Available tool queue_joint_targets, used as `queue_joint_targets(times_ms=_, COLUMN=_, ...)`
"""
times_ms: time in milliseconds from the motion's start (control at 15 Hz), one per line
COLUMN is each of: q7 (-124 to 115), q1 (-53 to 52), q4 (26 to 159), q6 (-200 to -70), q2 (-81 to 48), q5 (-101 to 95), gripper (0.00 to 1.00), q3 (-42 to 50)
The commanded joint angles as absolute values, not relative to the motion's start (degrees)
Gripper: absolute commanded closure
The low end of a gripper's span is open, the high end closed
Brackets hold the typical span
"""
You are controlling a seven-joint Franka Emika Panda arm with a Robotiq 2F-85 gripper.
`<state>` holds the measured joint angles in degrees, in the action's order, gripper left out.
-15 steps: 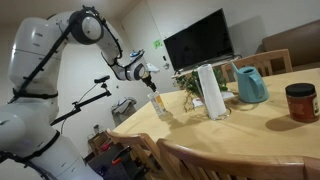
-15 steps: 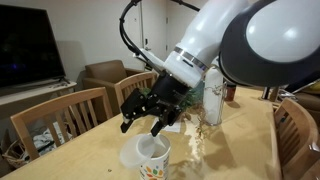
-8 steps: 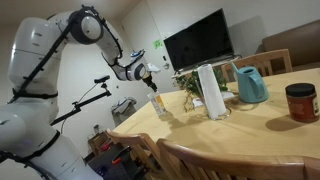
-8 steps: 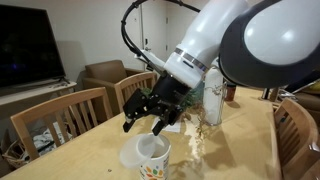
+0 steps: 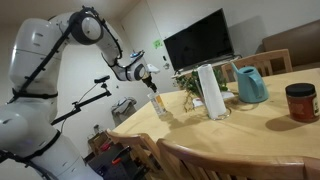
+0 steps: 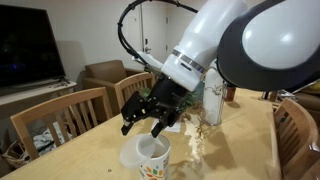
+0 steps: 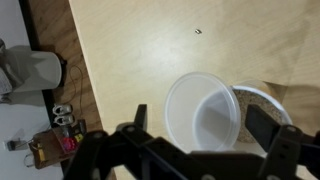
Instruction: Move the paper towel holder to the right, remove the lid from the white can on the left
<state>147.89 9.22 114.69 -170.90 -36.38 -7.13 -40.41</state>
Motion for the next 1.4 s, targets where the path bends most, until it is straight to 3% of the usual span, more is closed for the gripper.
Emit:
queue_joint_targets(times_ms=0, q7=145.7, q1=6.7, q4=113.7, q6=-168.3, q2=-34.3, q5=-6.9, gripper=0.0, q3=-38.4)
queue_joint_targets(times_ms=1000, q7=143.4, q1=5.1, q4=115.6, q6=-169.9, q2=-31.2, q5=-5.9, gripper=0.0, q3=-36.4)
queue_joint_targets(times_ms=1333, q7=133.7, q1=1.4, q4=120.2, q6=-171.2, q2=-24.9, q5=-6.1, gripper=0.0, q3=-28.8)
